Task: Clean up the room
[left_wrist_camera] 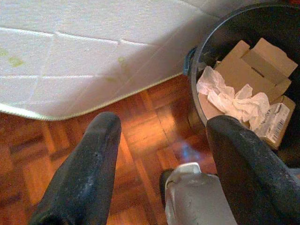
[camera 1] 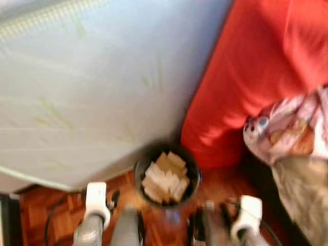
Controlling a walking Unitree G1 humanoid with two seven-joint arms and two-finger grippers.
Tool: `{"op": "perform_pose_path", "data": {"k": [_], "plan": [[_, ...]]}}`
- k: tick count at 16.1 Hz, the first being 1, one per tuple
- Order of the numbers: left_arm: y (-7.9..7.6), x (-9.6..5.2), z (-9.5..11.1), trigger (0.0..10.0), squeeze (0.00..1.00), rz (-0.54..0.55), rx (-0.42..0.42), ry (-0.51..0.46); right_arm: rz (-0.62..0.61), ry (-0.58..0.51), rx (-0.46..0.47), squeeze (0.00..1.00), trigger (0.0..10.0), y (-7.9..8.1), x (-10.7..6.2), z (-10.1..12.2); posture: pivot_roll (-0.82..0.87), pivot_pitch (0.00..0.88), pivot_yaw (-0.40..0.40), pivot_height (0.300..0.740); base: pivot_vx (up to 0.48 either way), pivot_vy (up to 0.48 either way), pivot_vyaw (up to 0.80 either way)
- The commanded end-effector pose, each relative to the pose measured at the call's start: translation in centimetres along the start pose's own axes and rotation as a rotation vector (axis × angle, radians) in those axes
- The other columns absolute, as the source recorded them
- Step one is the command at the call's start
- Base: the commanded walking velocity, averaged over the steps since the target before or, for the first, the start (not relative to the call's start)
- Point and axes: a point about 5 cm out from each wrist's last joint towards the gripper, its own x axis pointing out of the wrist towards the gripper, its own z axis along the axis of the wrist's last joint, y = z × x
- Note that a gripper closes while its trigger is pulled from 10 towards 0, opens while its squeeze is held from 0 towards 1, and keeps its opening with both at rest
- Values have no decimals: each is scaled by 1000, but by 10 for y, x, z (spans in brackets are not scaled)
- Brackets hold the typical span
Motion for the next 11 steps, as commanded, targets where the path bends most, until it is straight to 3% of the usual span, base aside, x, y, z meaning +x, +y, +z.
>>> {"op": "perform_pose_path", "data": {"k": [1, 5, 7, 11], "plan": [[7, -9, -21, 10000, 0, 38, -27, 79, -14, 74, 2, 0, 10000, -3, -7, -19, 49, 192, 6, 740, 0, 0, 0], [7, -14, -39, 10000, 0, 34, -1, 181, -21, 140, -18, 0, 10000, -1, -8, -27, 63, 186, -15, 740, 0, 0, 0], [12, -23, -57, 10000, 0, 55, 23, 282, -14, 199, -27, 0, 10000, 4, -10, -37, 52, 165, -7, 740, 0, 0, 0], [9, -21, -59, 10000, 0, 36, 55, 333, -4, 212, -33, 0, 10000, 6, -8, -35, 51, 123, 11, 740, 0, 0, 0]]}}
